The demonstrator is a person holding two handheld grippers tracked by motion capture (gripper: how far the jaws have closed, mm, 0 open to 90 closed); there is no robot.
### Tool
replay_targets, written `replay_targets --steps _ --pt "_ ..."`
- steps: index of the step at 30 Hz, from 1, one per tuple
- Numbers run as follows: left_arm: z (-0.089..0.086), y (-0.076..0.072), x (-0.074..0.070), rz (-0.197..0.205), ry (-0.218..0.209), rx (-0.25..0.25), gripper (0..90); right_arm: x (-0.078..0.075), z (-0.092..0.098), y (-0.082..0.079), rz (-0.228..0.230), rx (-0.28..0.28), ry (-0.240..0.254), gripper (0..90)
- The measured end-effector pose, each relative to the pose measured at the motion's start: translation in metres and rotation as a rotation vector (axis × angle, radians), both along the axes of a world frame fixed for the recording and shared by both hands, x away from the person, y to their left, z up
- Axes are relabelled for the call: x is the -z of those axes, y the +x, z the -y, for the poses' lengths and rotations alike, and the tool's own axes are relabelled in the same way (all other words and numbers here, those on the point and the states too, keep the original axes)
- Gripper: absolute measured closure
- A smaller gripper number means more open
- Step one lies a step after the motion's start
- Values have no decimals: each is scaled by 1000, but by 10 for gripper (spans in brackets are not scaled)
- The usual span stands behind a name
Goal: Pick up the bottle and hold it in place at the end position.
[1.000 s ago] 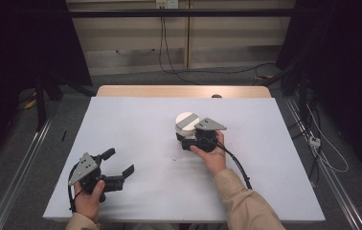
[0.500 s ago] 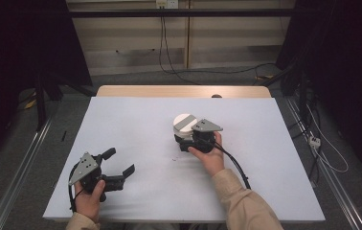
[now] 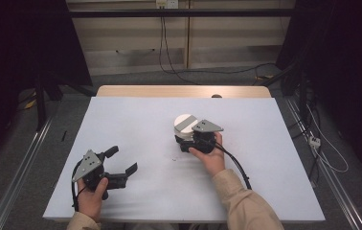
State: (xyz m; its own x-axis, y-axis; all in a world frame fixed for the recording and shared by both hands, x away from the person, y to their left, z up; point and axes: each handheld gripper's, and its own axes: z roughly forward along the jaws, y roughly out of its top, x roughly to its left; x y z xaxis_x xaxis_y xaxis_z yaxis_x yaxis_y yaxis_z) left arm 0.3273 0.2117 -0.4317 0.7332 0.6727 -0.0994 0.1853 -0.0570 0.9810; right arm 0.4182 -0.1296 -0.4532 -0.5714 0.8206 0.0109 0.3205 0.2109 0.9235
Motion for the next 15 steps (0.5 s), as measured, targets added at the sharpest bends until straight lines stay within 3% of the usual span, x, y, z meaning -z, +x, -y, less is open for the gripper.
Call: replay_targets --steps 15 --pt "3 5 -4 5 3 -2 40 0 1 0 0 -4 2 187"
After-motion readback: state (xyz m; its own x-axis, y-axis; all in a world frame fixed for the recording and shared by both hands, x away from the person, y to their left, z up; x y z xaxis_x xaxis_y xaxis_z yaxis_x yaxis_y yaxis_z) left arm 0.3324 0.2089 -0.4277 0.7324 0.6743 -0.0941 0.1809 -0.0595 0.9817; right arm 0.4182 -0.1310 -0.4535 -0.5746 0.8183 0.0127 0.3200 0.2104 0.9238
